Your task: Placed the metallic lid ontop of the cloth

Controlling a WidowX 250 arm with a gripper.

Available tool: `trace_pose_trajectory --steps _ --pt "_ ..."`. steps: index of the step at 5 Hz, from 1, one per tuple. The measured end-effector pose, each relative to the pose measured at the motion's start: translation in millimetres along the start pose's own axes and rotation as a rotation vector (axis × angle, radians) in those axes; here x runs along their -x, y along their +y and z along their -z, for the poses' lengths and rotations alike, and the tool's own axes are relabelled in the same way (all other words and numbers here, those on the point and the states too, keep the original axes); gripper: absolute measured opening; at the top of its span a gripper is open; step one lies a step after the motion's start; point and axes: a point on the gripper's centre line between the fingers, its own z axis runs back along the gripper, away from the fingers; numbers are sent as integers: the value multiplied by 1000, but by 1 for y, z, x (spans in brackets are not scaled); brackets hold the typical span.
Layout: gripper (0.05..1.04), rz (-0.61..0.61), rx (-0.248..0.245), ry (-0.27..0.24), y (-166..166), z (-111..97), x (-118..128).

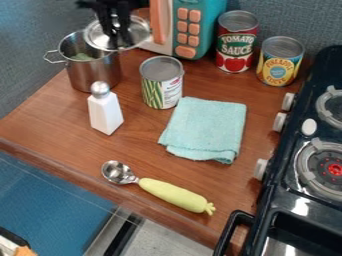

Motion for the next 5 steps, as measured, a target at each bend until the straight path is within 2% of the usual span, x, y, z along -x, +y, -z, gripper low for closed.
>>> trace_pose_trajectory --steps 2,4,5 --pt "281 93 8 39 -39 9 16" --pt "281 199 33 26 -80 3 34" --pt "281 262 30 33 -99 9 46"
